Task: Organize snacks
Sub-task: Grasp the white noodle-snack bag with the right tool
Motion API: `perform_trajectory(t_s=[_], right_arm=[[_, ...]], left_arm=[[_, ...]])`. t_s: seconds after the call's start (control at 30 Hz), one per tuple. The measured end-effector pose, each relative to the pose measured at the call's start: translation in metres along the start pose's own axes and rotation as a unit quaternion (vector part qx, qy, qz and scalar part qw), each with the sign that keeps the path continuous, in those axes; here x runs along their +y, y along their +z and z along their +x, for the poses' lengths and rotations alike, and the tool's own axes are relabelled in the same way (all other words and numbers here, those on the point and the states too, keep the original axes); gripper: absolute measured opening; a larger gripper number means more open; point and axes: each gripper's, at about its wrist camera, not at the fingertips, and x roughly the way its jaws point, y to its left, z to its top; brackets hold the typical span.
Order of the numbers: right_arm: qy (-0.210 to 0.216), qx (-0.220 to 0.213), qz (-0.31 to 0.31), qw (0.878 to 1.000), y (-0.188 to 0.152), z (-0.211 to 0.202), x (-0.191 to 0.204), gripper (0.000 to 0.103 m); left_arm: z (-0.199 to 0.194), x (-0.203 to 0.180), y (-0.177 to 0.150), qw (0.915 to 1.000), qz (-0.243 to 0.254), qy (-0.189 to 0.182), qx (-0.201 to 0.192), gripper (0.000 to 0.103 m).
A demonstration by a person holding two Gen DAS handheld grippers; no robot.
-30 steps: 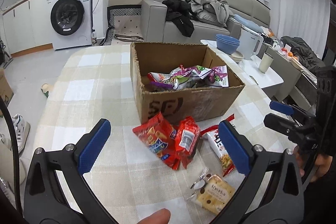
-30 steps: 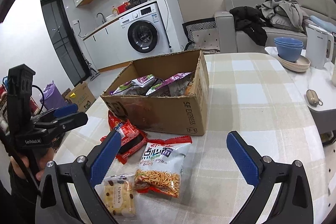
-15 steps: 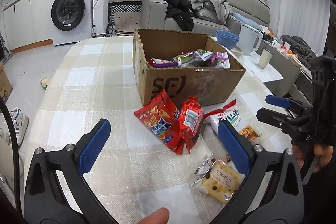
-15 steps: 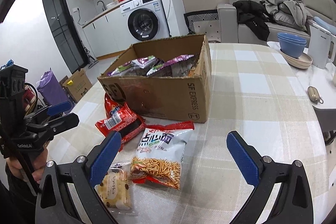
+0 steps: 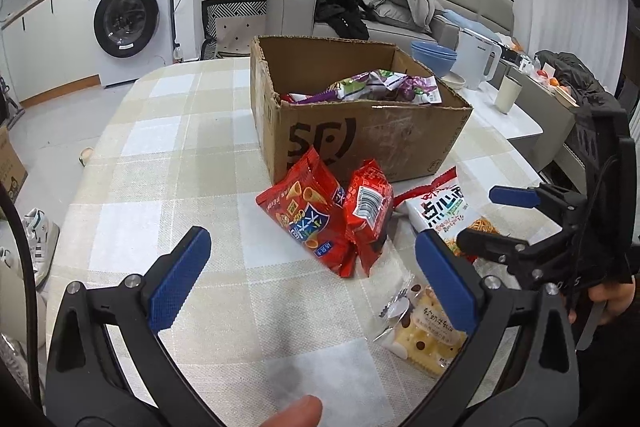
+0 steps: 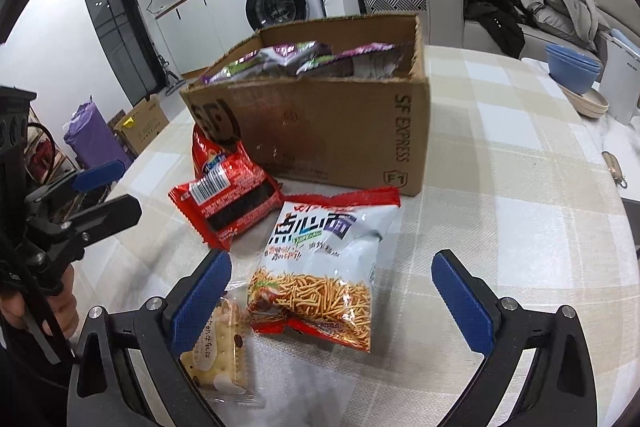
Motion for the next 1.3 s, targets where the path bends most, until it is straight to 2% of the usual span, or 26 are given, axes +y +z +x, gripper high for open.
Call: perform_trajectory(t_s=[0.2,0.63,0.67,0.83,0.9,1.0,1.3], right_arm=[[-0.006,0.019,-0.005,1.0,-0.006,0.02,0.007,0.102],[-0.012,0.028,-0.001,1.0,-0.007,0.045,0.019,0.101],[-0.01,0.027,-0.001,1.0,-0.006,0.045,0.019,0.099],[-0.018,0.023,-0.011,1.0,-0.006,0.043,0.019,0.074],[-0.015,0.023,-0.013,1.0,-0.006,0.04,0.016,0.071],[-0.015,0.019,-0.019,1.0,-0.008,0.037,0.017,0.059],[0.011,-0.003,-0.014,1.0,-0.006,0.016,0.009,0.057]], left_arm=[[0.01,0.006,-0.005,0.9999,-0.01,-0.003,0.011,0.102],[0.018,0.013,-0.009,0.9997,-0.017,0.002,0.018,0.102],[0.018,0.013,-0.009,0.9997,-0.017,0.003,0.019,0.102],[0.02,0.013,-0.011,0.9997,-0.014,0.004,0.022,0.102],[0.021,0.01,-0.012,0.9996,-0.011,0.003,0.024,0.102],[0.023,0.007,-0.014,0.9996,-0.005,0.002,0.027,0.102],[0.024,0.0,-0.017,0.9995,0.005,-0.001,0.03,0.102]])
